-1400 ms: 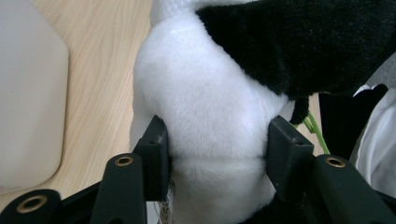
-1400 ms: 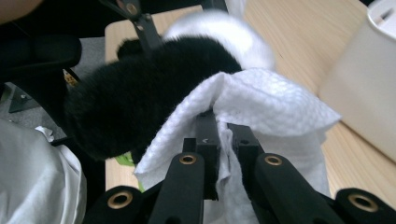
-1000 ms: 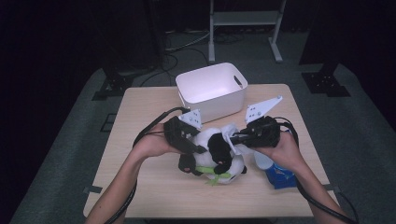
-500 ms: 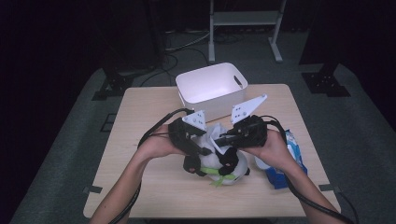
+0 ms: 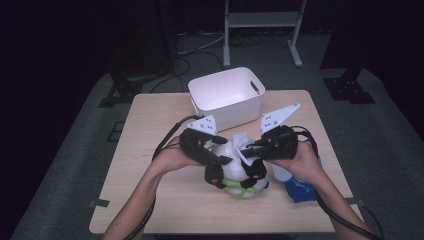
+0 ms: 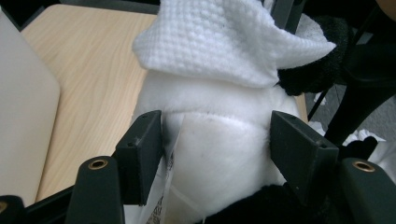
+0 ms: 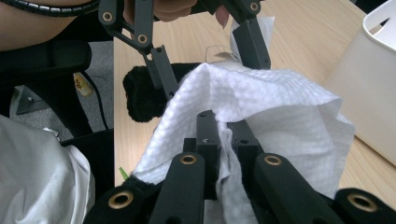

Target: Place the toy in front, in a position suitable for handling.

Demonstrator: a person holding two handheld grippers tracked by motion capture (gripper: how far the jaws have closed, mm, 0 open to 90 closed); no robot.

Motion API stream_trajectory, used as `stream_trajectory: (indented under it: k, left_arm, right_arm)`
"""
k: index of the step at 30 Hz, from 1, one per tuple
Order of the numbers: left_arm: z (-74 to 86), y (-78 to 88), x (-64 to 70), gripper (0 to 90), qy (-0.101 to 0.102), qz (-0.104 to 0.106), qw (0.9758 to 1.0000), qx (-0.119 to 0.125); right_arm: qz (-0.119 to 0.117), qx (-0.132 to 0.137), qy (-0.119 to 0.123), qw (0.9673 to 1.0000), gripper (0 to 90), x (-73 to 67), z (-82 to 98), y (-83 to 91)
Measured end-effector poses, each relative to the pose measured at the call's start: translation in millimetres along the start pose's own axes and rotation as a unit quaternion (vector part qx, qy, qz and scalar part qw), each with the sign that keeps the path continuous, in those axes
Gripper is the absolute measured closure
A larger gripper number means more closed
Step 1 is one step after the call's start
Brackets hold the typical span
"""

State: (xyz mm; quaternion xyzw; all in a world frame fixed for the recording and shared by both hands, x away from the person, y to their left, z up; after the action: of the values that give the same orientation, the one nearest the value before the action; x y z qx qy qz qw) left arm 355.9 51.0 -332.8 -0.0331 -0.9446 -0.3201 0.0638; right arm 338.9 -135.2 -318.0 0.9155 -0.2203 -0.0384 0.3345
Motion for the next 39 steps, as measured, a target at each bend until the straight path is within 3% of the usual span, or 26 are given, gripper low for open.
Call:
stream_trajectory:
  k: [8, 18, 28, 33, 39]
  left_arm:
    - [1.9, 1.2, -1.2, 32.7, 0.004, -0.006, 0.9999, 0.014]
    - [3.4, -5.3, -1.8, 30.2, 0.008, -0.01, 0.9997, 0.019]
    - [0.6, -9.3, 1.1, 30.2, -0.003, -0.003, 0.9997, 0.023]
    - [2.0, -8.1, 2.0, 30.4, -0.004, -0.009, 0.9999, 0.013]
    - [3.4, -7.3, 2.8, 30.6, -0.004, -0.012, 0.9999, 0.011]
  right_arm:
    - [0.003, -0.007, -0.002, 1.0, 84.8, 3.0, 4.1, 5.7]
    - [0.024, -0.015, 0.021, 0.9994, 84.5, 1.7, -4.6, 9.2]
    - [0.008, -0.03, 0.059, 0.9978, 84.6, -14.1, -30.2, -19.3]
    - [0.013, -0.046, 0.074, 0.9961, 84.4, -20.6, -37.8, -33.6]
    - [0.01, -0.037, 0.059, 0.9975, 84.3, -17.5, -36.2, -27.1]
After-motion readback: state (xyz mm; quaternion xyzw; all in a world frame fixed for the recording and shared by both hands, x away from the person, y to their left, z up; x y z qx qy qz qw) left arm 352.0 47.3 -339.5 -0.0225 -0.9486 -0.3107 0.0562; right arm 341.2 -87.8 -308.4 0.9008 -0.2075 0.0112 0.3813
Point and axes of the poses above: each handheld gripper's, and its own axes: y roughly backward along the jaws, z roughly out of its underside, x roughly to its right, the point moved 4 cm from there along -y, roughly forward along the jaws, and after that the axes turned 13 degrees about z, right-handed, at the moved point
